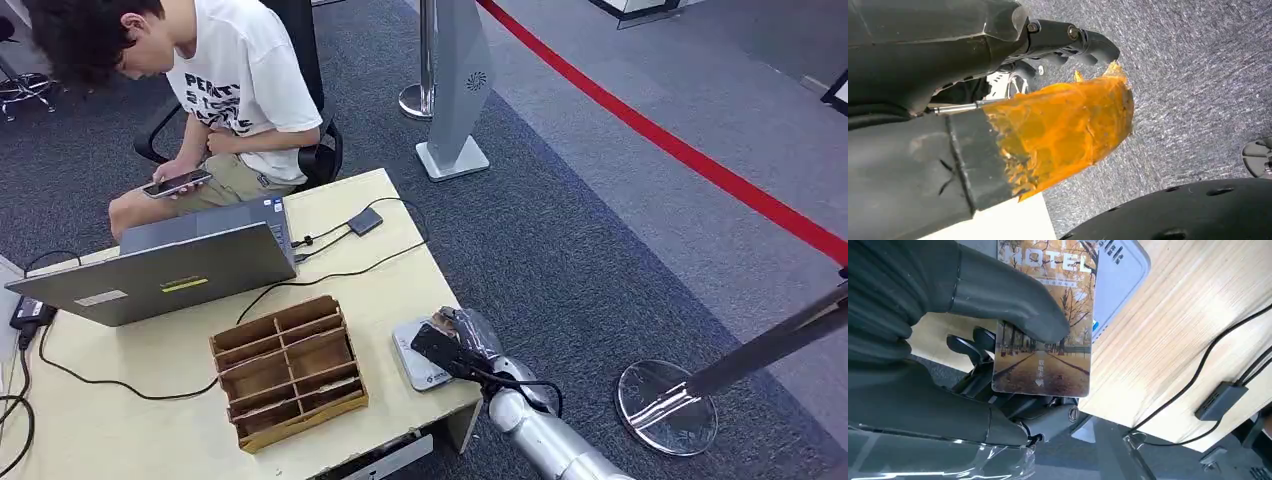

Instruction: Pass the card to the sensor for recognition and then transmit it.

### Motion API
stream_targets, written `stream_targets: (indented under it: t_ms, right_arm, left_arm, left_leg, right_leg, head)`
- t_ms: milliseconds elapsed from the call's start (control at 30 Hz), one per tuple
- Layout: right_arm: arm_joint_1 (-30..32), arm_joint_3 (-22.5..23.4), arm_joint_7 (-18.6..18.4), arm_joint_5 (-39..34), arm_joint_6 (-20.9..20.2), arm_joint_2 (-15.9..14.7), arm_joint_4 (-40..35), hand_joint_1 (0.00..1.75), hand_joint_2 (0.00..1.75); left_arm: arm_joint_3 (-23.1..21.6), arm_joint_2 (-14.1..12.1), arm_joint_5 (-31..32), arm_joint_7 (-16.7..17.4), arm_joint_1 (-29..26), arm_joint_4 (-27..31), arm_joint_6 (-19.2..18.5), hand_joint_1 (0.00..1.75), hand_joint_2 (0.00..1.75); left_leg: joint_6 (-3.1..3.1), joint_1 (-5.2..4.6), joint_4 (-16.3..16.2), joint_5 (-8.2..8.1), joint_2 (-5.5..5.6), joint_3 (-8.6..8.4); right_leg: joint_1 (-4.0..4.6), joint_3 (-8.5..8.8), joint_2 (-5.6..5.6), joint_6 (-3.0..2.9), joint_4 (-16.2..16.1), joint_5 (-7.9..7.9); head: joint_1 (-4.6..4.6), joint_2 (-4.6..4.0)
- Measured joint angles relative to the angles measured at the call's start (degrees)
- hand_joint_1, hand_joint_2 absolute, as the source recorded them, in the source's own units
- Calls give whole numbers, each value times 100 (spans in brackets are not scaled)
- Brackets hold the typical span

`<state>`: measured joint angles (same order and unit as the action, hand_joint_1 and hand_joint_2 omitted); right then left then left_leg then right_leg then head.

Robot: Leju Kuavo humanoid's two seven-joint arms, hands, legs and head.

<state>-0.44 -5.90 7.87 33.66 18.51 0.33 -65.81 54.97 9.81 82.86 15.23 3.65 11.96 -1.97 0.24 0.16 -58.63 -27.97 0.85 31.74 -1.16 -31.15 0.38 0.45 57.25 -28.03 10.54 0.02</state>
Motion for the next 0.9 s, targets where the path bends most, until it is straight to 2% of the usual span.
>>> stream_targets:
  t_ms: [333,633,733,900]
  right_arm:
    - [15,0,74,-48,142,22,0,175,175]
    - [241,63,405,53,1166,214,-459,175,175]
    - [431,103,608,66,1561,328,-930,175,175]
    - [672,107,842,66,1836,426,-1664,175,175]
  left_arm:
    - [7,0,0,2,0,0,0,0,0]
    - [70,26,-9,13,-6,0,55,0,0]
    - [98,42,-9,28,-12,0,85,0,0]
    - [98,61,-4,28,-16,0,85,0,0]
  left_leg:
    - [0,0,0,0,0,0]
    - [0,0,0,1,3,8]
    - [0,0,0,1,2,12]
    - [0,0,0,0,2,16]
  right_leg:
    - [0,0,0,0,0,1]
    - [0,-7,-1,0,0,1]
    - [0,-12,-1,-1,0,1]
    - [0,-16,-1,-1,0,0]
  head:
    - [0,0]
    - [0,0]
    - [0,0]
    - [0,0]
